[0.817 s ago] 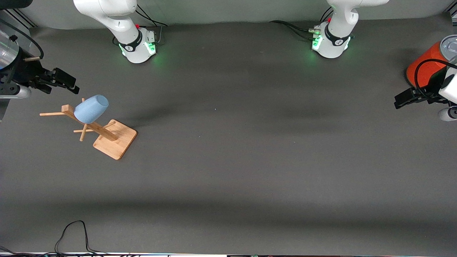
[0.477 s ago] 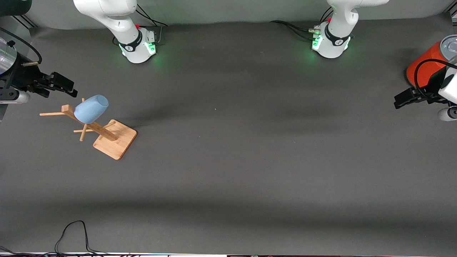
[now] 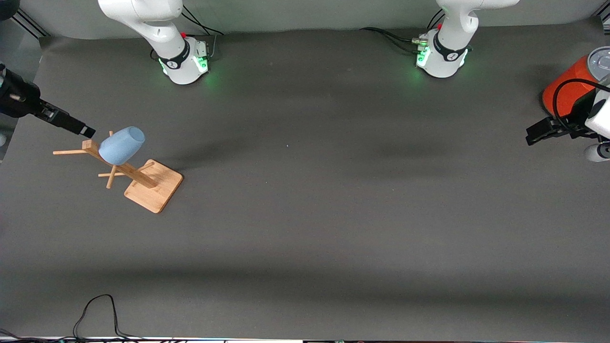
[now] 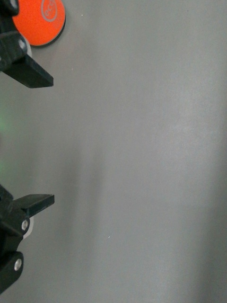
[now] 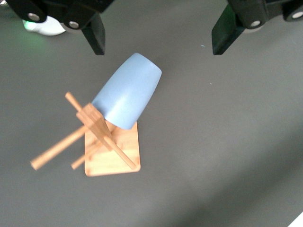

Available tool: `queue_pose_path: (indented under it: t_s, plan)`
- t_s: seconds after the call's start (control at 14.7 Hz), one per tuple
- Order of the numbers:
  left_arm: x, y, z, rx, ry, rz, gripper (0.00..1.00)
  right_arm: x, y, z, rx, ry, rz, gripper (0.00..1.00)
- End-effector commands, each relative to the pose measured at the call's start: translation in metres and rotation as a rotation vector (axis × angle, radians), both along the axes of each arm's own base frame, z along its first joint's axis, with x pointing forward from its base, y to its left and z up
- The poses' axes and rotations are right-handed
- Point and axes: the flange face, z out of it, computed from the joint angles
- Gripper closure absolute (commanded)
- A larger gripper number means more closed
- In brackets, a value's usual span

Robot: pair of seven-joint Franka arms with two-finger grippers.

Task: Rotate and upright cup with both arms
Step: 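Reach the right gripper toward the blue cup on the wooden stand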

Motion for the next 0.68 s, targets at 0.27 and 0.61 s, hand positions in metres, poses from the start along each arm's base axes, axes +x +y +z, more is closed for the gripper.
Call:
queue_pose_path:
  t_s: [0.27,0.61]
  plan:
    - [-0.004,0.0,0.003,0.012,-0.001,-0.014,0.0,-0.015,-0.022,-0.057,0.089,0.141,-0.382,0.0]
    - [-0.004,-0.002,0.002,0.012,-0.001,-0.019,0.0,-0.014,-0.026,-0.093,0.088,0.114,-0.419,0.0]
